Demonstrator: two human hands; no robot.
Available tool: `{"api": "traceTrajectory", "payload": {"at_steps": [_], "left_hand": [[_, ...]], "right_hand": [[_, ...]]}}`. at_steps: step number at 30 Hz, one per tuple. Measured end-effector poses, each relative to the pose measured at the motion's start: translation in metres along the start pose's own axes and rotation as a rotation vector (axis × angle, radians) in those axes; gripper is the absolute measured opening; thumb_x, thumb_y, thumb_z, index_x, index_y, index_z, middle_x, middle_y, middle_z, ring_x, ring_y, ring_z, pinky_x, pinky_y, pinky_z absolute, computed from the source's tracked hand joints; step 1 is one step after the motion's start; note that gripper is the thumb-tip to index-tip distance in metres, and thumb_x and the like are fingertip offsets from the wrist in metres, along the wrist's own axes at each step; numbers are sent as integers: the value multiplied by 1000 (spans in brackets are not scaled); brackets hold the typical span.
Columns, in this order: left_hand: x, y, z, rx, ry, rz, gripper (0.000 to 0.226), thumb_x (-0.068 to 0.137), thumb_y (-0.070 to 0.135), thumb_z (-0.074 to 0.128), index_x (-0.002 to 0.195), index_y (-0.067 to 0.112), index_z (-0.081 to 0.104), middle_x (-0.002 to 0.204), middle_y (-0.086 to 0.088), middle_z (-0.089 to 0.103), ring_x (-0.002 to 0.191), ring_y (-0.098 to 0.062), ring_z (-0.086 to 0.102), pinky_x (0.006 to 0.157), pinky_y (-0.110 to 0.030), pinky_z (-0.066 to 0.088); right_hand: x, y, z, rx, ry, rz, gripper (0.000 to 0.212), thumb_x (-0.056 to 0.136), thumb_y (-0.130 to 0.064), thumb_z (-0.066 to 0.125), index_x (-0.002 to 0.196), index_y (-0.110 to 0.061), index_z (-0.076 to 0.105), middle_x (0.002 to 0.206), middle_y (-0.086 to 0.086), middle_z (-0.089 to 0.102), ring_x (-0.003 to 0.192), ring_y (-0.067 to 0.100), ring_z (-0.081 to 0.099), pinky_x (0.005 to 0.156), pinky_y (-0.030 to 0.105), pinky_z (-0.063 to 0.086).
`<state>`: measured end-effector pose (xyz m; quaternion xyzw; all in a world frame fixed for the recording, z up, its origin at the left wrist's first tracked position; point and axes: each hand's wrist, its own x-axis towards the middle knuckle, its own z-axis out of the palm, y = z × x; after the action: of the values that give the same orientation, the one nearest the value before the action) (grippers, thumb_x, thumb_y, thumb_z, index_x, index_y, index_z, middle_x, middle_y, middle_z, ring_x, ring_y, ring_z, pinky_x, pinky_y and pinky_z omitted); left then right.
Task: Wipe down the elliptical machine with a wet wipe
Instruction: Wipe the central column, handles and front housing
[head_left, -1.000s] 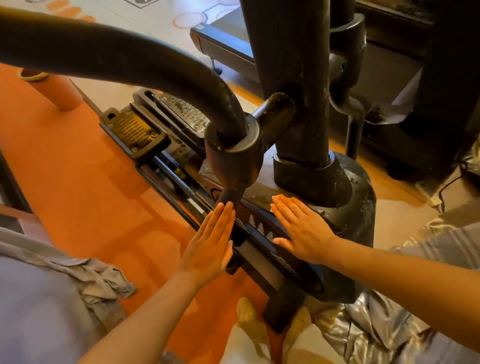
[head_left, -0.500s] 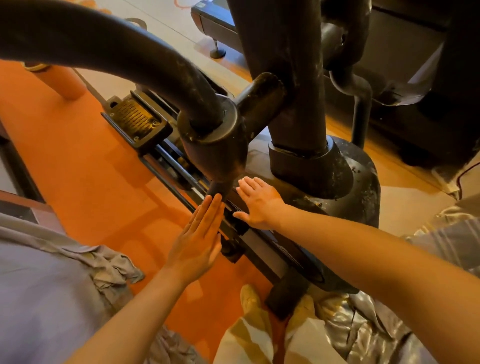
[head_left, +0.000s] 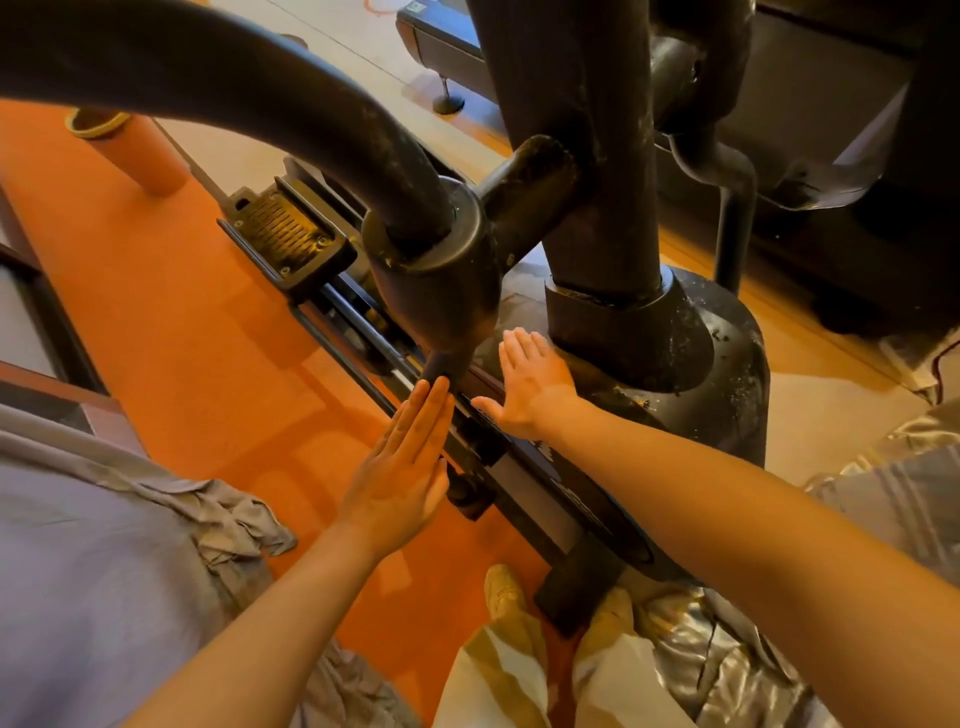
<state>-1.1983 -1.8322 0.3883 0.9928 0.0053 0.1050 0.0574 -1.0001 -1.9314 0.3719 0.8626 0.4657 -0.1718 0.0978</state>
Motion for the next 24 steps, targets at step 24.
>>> {"api": "traceTrajectory", "payload": {"at_steps": [24], "left_hand": [[-2, 11, 22, -3, -61, -189, 71, 95, 28, 38, 155, 12, 3, 166, -3, -12, 153, -27, -4, 124, -37, -1]], "right_hand": [[-111, 41, 35, -14, 306, -59, 83, 95, -61, 20, 144, 2, 40, 149, 22, 41, 140, 35, 37, 116, 45, 24]]}}
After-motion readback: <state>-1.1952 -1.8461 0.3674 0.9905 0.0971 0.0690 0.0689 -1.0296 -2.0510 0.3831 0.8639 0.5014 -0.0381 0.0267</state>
